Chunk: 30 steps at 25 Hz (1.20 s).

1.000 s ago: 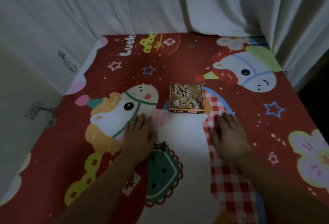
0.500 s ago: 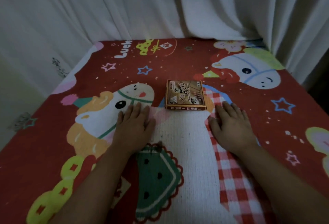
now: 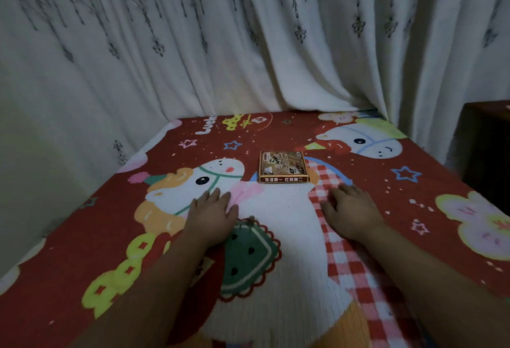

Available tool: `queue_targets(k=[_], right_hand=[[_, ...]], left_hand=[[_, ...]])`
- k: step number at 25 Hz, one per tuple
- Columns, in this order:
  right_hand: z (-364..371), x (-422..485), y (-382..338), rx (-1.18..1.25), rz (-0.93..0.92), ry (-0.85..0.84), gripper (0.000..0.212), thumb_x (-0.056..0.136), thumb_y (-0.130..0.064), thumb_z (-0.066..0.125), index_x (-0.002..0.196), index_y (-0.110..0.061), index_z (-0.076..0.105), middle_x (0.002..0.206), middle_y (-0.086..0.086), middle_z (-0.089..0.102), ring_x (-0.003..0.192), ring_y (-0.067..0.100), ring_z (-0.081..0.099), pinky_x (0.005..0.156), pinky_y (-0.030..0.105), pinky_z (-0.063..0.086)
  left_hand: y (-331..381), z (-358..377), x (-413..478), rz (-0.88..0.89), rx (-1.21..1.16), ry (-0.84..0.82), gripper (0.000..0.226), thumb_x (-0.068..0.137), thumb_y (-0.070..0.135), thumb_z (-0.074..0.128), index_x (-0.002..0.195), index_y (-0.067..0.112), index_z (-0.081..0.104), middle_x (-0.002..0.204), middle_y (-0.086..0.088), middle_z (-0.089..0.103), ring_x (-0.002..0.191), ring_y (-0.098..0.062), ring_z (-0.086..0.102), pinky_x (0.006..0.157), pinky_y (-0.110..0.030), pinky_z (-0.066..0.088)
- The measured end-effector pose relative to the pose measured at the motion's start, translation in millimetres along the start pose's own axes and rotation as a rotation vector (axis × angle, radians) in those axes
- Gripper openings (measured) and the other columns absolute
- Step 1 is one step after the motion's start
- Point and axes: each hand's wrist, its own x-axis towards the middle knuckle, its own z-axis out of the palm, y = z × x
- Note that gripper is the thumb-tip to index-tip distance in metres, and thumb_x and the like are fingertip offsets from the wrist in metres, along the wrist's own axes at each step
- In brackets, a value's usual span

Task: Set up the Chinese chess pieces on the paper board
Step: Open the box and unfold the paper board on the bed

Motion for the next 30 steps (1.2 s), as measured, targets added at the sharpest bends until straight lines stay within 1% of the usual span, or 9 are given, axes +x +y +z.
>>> queue_targets(k=[10,14,16,18,21,24,26,27,30], right_hand=[[1,-14,-2,0.016,0.022,0.021,0.057,0.099,-0.048,0.032,0.144,-0.016,0.046,0.156,0.011,0.039,0.145,0.031,0.031,0.12,0.047,0.024],[2,-7,-1,0.085,-0.002,0.066,0.057,0.091,-0.057,0.035,0.124,-0.016,0.058,0.127,0.009,0.062,0.12,0.03,0.053,0.103,0.043,0.042],[-2,6,-5,0.159,-0.014,0.091,0.047,0.094,-0.052,0.046,0.121,-0.015,0.059,0.121,0.007,0.064,0.112,0.028,0.056,0.096,0.038,0.045],[-3,20,-13,0.219,-0.061,0.106,0.044,0.095,-0.051,0.052,0.12,-0.015,0.058,0.118,0.007,0.064,0.111,0.028,0.056,0.092,0.035,0.044],[0,47,-27,0.257,-0.132,0.066,0.052,0.093,-0.052,0.052,0.135,-0.021,0.05,0.123,0.003,0.062,0.117,0.027,0.054,0.103,0.042,0.041],[12,69,-35,0.29,-0.158,0.033,0.065,0.089,-0.061,0.044,0.147,-0.031,0.037,0.134,-0.002,0.061,0.125,0.025,0.053,0.113,0.053,0.034],[18,74,-34,0.281,-0.161,0.046,0.062,0.091,-0.057,0.044,0.148,-0.032,0.035,0.138,-0.003,0.059,0.132,0.025,0.049,0.117,0.054,0.027],[19,73,-35,0.279,-0.162,0.048,0.06,0.092,-0.054,0.045,0.147,-0.033,0.035,0.138,-0.004,0.059,0.133,0.025,0.048,0.118,0.054,0.027],[16,62,-38,0.353,-0.182,0.059,0.059,0.09,-0.05,0.046,0.146,-0.032,0.037,0.133,-0.004,0.062,0.124,0.024,0.055,0.108,0.05,0.042]], left_hand=[[-3,3,-8,0.008,-0.051,0.056,0.059,0.098,0.051,0.025,0.15,0.024,0.03,0.16,-0.005,0.024,0.147,-0.025,0.018,0.119,-0.048,0.012],[-4,5,3,0.025,-0.057,0.087,0.055,0.093,0.048,0.032,0.14,0.021,0.043,0.146,-0.006,0.046,0.133,-0.024,0.039,0.113,-0.048,0.028],[5,5,18,0.028,-0.198,0.103,0.058,0.09,0.044,0.041,0.142,0.02,0.041,0.144,-0.005,0.049,0.13,-0.022,0.044,0.111,-0.048,0.033],[20,3,37,0.013,-0.426,0.061,0.066,0.09,0.043,0.047,0.15,0.021,0.029,0.151,-0.004,0.041,0.136,-0.023,0.041,0.113,-0.051,0.032],[43,3,66,0.061,-0.519,-0.022,0.074,0.089,0.052,0.049,0.152,0.03,0.017,0.155,0.003,0.033,0.141,-0.023,0.032,0.116,-0.056,0.023],[50,13,91,0.153,-0.486,0.002,0.066,0.087,0.055,0.046,0.146,0.044,0.02,0.146,0.012,0.047,0.138,-0.021,0.038,0.116,-0.06,0.015],[51,19,97,0.176,-0.463,0.009,0.062,0.09,0.051,0.043,0.147,0.044,0.019,0.144,0.011,0.05,0.139,-0.019,0.037,0.117,-0.059,0.011],[50,21,97,0.177,-0.456,0.01,0.062,0.091,0.049,0.042,0.148,0.042,0.018,0.144,0.009,0.049,0.139,-0.019,0.036,0.118,-0.058,0.01],[50,21,87,0.174,-0.5,0.014,0.062,0.093,0.045,0.042,0.15,0.038,0.018,0.143,0.008,0.05,0.138,-0.018,0.038,0.117,-0.056,0.016]])
